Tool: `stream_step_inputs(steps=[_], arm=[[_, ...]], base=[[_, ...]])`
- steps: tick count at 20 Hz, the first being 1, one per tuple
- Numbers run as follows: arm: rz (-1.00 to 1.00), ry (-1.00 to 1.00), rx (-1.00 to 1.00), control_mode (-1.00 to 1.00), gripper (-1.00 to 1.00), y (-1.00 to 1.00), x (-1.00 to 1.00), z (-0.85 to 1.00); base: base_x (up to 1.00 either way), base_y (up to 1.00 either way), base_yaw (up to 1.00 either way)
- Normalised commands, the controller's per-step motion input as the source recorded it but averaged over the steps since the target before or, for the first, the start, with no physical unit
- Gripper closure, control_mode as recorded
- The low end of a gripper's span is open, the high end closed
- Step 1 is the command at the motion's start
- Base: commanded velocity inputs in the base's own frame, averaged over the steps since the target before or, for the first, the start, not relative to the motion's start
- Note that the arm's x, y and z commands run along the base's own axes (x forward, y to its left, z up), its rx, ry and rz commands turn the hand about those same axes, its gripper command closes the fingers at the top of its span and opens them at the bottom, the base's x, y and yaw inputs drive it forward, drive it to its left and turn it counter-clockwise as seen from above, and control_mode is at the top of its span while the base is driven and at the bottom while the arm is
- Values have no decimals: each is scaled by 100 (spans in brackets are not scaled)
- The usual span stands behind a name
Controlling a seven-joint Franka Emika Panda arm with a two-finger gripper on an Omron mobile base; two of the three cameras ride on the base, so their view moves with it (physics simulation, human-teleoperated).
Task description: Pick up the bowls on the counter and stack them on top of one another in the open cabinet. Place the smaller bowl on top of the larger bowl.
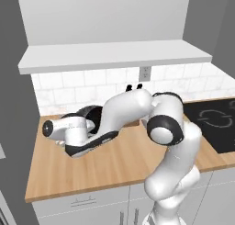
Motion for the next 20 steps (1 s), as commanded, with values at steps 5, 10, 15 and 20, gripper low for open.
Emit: stream_step_inputs(steps=[5,10,15,20], arm=[[0,-45,3,-100,100,-76,-100,96],[-5,-39,10,-100,100,-59,-77,100],[-10,-31,13,-100,100,-43,-50,100],[-8,-14,9,-100,100,-12,-7,100]], base=[[0,0,0],[0,0,0],[0,0,0],[0,0,0]])
